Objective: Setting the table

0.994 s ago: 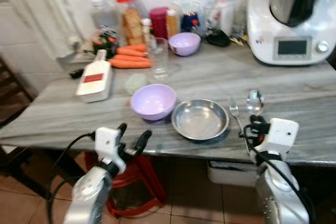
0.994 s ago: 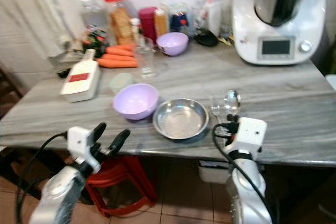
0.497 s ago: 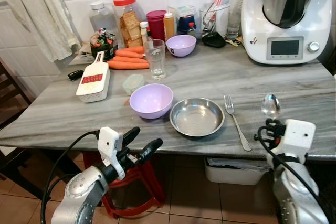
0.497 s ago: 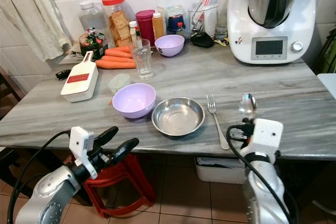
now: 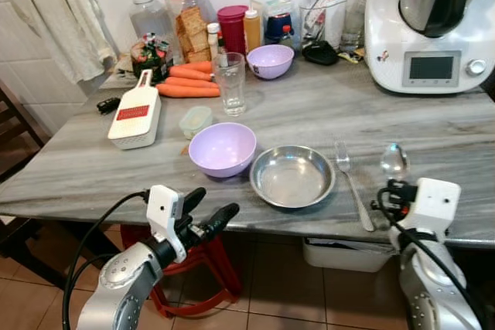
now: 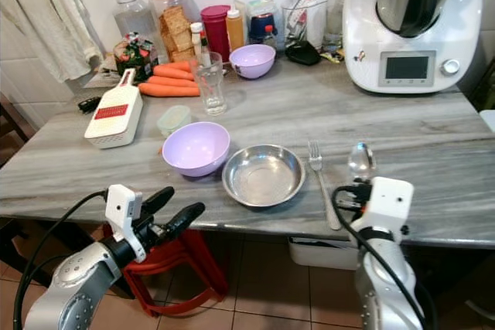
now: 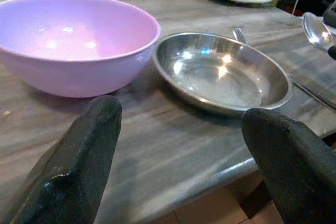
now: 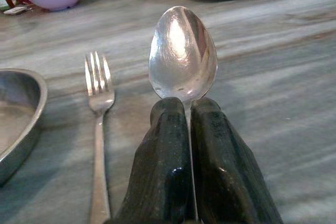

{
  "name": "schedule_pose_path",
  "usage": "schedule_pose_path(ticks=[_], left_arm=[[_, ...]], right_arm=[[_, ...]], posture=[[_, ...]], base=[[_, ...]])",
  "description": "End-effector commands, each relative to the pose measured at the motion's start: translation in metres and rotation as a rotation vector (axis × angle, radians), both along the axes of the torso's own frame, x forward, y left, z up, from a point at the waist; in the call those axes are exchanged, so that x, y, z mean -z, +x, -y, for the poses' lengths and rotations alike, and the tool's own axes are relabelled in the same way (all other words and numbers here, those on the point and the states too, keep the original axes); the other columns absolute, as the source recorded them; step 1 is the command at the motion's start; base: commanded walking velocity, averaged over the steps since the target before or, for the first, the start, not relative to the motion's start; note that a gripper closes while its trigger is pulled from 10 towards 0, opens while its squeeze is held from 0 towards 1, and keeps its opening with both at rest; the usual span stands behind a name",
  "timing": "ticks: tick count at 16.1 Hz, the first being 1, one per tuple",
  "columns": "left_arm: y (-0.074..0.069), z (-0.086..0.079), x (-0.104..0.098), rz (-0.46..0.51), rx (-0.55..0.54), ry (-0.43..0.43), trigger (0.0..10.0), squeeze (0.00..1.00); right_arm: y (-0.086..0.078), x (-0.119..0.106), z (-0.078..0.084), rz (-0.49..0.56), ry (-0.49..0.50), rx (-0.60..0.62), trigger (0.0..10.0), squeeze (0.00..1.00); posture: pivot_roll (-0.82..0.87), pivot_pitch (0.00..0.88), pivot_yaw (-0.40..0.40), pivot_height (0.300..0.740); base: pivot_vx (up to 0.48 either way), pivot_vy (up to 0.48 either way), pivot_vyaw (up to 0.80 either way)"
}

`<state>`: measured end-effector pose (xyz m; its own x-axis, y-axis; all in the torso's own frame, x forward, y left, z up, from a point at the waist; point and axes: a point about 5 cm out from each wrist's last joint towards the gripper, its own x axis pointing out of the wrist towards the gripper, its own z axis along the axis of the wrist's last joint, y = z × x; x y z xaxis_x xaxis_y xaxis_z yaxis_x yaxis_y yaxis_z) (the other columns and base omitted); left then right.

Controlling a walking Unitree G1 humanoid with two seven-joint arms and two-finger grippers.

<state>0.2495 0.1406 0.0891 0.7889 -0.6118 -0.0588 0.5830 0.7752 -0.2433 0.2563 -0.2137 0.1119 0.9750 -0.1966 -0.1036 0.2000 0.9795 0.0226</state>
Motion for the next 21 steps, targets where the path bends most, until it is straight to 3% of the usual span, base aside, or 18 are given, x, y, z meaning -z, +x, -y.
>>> schedule_pose_path(ticks=[1,5,13,17,19,21], left_arm=[[0.001,-0.001,0.000,-0.001,-0.001,0.026,10.0,0.00],[0.000,-0.002,0.001,-0.009,-0.005,0.031,10.0,0.00],[0.004,-0.007,0.000,0.032,-0.036,-0.001,10.0,0.00],[0.001,-0.004,-0.004,0.037,0.050,-0.047,10.0,0.00],[-0.002,-0.002,-0.004,0.036,0.127,-0.030,10.0,0.00],[-0.003,-0.002,-0.004,0.037,0.145,-0.021,10.0,0.00]], right_arm=[[0.001,-0.007,-0.001,0.025,0.002,-0.002,10.0,0.00],[0.002,-0.007,-0.003,0.024,0.009,-0.007,10.0,0.00],[0.013,-0.005,-0.015,-0.002,0.011,-0.106,10.0,0.00],[0.025,-0.005,-0.031,-0.023,0.039,-0.191,10.0,0.00],[0.036,-0.002,-0.044,-0.060,0.061,-0.240,10.0,0.00],[0.039,0.000,-0.047,-0.085,0.057,-0.241,10.0,0.00]], posture=[[-0.17,0.000,0.135,0.740],[-0.17,0.000,0.136,0.740],[-0.16,0.000,0.144,0.740],[-0.15,0.000,0.145,0.740],[-0.15,0.000,0.146,0.740],[-0.15,0.000,0.143,0.740]], base=[[0.000,-0.364,0.00],[0.000,-0.423,0.00],[0.000,0.000,0.00],[0.000,0.000,0.00],[0.000,0.000,0.00],[0.000,0.000,0.00]])
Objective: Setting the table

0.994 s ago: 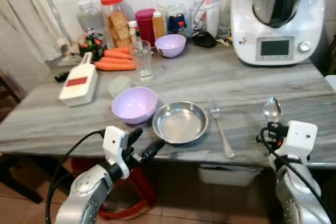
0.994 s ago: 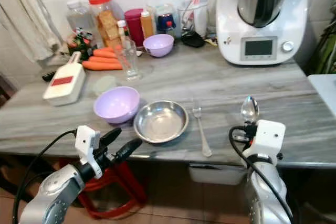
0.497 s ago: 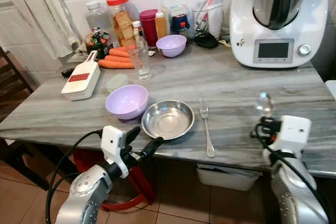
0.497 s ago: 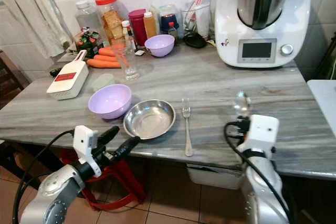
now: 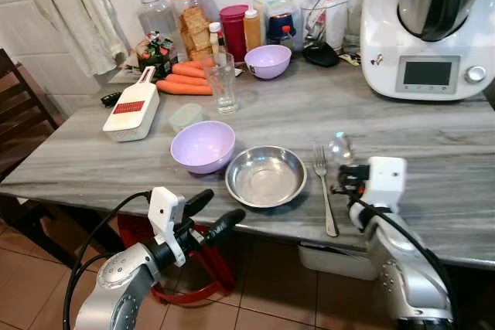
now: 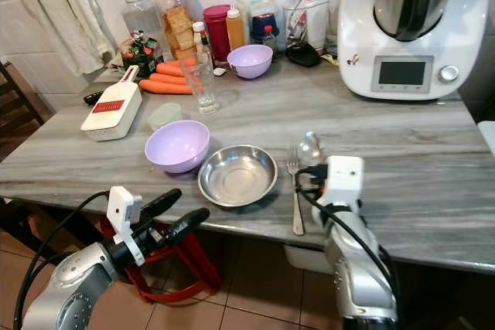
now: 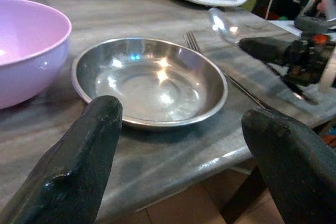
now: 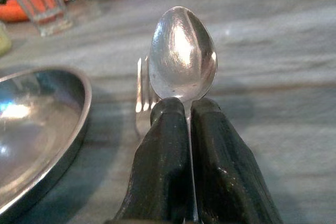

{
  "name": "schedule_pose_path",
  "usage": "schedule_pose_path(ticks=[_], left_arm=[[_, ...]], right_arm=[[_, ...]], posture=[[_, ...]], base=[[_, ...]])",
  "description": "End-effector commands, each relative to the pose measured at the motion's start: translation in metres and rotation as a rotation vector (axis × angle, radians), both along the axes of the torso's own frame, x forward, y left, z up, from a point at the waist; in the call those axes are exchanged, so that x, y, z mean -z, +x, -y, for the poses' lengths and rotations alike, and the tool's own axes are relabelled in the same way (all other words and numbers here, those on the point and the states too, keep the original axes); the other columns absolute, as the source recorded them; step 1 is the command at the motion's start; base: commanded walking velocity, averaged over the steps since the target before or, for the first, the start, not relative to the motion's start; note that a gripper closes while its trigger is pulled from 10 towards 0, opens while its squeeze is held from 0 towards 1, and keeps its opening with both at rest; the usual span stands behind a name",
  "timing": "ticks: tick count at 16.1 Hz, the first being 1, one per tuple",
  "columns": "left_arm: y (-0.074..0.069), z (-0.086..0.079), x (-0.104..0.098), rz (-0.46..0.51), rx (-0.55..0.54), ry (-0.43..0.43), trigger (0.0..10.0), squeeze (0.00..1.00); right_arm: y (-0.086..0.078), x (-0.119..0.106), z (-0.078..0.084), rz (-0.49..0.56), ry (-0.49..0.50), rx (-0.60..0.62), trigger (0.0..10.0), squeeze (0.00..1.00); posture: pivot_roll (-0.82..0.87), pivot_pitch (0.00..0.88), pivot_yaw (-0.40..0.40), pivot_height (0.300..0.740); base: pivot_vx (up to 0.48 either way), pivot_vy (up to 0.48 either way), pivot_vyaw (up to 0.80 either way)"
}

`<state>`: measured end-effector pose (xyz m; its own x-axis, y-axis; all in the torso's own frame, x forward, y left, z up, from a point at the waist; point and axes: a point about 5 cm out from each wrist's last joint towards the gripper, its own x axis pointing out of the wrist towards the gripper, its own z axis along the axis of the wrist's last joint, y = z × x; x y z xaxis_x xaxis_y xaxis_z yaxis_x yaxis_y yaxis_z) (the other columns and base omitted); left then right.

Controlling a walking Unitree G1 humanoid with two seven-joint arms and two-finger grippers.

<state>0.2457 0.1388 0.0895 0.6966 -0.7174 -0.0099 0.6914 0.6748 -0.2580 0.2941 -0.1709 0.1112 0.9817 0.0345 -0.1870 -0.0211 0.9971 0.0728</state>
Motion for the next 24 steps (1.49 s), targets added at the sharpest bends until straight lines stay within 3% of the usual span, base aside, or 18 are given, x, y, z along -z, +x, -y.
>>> schedule_pose_path(ticks=[1,9,13,24], left_arm=[[0.000,-0.002,-0.003,0.005,0.033,0.014,10.0,0.00],[-0.003,0.001,-0.003,-0.004,0.100,0.012,10.0,0.00],[-0.017,0.007,0.000,-0.060,0.245,-0.001,10.0,0.00],[-0.017,0.007,0.003,-0.063,0.252,0.022,10.0,0.00]], right_arm=[[0.003,0.001,-0.005,-0.025,0.015,-0.001,10.0,0.00],[0.003,0.011,0.006,-0.083,-0.003,0.055,10.0,0.00],[0.007,0.011,0.003,-0.083,0.007,0.056,10.0,0.00],[0.014,0.014,-0.001,-0.085,0.036,0.058,10.0,0.01]], posture=[[-0.15,0.000,0.141,0.740],[-0.15,0.000,0.142,0.740],[-0.15,0.000,0.141,0.740],[-0.14,0.000,0.146,0.740]], base=[[0.000,0.000,0.00],[0.000,0.000,0.00],[0.000,0.000,0.00],[0.000,0.000,0.00]])
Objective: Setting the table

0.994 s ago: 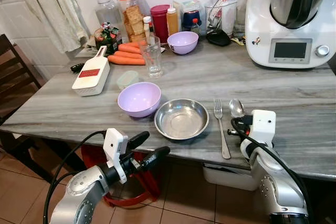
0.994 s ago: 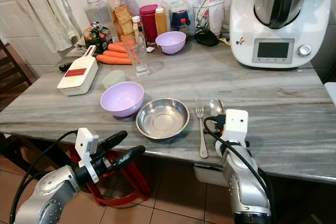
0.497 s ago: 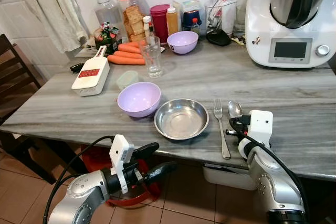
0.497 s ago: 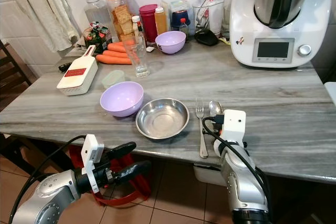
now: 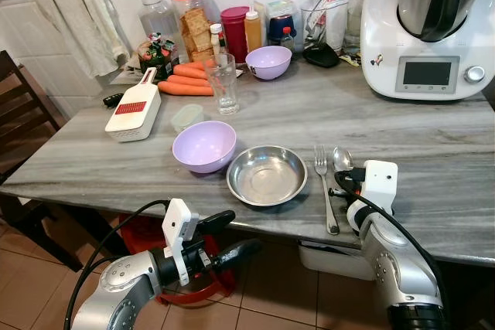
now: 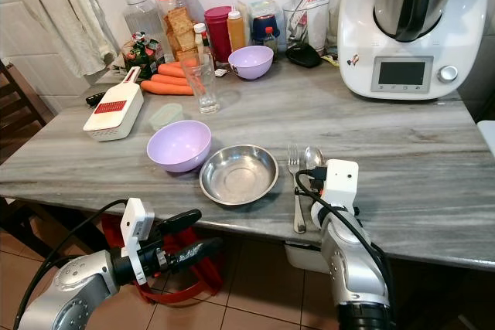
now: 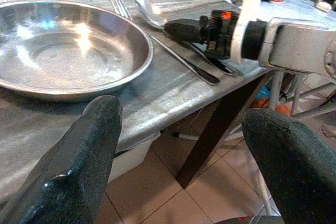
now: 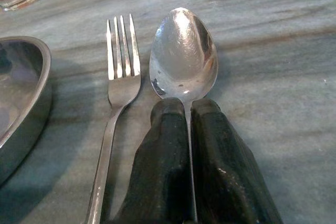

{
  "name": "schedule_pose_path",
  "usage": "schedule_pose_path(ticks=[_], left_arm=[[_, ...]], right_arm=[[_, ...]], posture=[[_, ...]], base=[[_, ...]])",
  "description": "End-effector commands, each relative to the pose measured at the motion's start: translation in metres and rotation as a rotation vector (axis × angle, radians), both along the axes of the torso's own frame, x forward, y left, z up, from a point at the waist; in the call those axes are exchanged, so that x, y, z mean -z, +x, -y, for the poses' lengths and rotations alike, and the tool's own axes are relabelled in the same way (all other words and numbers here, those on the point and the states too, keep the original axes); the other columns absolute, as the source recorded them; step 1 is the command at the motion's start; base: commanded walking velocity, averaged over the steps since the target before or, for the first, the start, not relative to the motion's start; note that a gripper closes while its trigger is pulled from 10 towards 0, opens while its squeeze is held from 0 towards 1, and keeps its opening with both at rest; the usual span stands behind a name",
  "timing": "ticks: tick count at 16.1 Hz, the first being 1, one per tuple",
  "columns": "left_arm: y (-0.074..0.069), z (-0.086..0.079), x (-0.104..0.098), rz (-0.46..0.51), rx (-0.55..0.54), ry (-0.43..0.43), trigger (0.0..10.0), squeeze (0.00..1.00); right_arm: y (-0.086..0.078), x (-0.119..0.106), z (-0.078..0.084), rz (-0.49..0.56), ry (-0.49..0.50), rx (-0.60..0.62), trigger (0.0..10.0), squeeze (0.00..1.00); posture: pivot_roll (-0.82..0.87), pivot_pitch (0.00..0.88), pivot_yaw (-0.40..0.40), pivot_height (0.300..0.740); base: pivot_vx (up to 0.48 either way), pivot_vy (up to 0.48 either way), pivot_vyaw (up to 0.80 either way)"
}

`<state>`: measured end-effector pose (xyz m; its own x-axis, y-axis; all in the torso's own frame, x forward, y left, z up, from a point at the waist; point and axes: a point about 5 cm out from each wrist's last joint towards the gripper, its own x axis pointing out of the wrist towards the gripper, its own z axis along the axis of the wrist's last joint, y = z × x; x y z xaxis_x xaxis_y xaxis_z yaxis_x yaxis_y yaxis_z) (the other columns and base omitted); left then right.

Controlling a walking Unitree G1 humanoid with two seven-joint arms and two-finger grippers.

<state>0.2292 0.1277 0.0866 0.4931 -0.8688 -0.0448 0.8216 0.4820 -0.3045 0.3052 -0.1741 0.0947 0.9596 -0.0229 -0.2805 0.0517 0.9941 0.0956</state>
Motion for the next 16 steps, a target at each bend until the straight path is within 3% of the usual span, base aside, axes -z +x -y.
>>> schedule_pose_path(ticks=[1,2,10,16], left_arm=[[-0.001,-0.005,0.001,-0.001,0.002,0.025,10.0,0.00],[-0.001,-0.005,0.001,0.000,0.006,0.028,10.0,0.00],[-0.002,-0.005,0.000,0.003,0.017,0.035,10.0,0.00],[0.002,-0.005,-0.004,0.010,0.001,0.018,10.0,0.00]], right_arm=[[0.003,-0.003,-0.004,0.013,0.015,0.002,10.0,0.67],[0.003,-0.003,-0.004,0.016,0.022,0.010,10.0,1.00],[0.003,-0.001,-0.004,0.027,0.052,0.041,10.0,1.00],[-0.001,-0.039,0.006,0.235,0.079,0.074,10.0,1.00]], posture=[[-0.14,0.000,0.147,0.740],[-0.14,0.000,0.148,0.740],[-0.14,0.000,0.151,0.740],[-0.14,0.000,0.150,0.740]], base=[[0.000,0.000,0.00],[0.000,0.000,0.00],[0.000,0.000,0.00],[0.000,0.000,0.00]])
